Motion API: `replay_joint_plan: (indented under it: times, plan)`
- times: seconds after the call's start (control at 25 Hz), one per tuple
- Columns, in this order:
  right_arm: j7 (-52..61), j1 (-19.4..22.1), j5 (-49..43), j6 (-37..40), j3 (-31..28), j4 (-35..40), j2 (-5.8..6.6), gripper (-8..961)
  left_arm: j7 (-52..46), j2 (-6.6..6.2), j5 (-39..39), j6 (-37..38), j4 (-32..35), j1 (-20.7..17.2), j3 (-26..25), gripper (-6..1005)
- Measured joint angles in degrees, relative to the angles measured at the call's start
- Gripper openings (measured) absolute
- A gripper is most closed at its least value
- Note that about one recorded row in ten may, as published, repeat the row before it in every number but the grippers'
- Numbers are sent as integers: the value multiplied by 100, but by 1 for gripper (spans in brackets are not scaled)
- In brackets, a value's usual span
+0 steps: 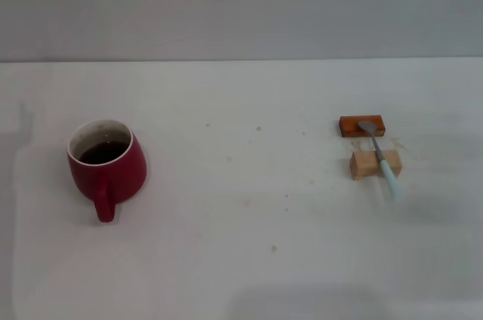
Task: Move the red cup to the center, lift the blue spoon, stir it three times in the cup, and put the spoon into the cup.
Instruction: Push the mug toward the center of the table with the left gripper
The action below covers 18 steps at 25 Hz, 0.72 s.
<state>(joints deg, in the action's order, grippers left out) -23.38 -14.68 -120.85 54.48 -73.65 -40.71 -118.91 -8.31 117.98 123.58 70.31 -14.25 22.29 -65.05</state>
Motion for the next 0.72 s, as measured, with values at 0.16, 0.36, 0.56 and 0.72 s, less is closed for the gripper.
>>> replay_joint_plan:
  times: [0.16,0.36,0.56,0.72]
  plan:
    - [0,6,0,1,0,-13,0,603,356,7,0,-20,51,12,-8,665]
    - [0,16,0,2,0,-32,0,602,403,0,0,-31,303,-14,11,782]
    - [0,18,0,2,-5,-33,8,602,799,4,0,-32,406,-68,180,681]
    - [0,18,0,2,-9,-34,9,603,1745,24,0,-31,451,-100,602,513]
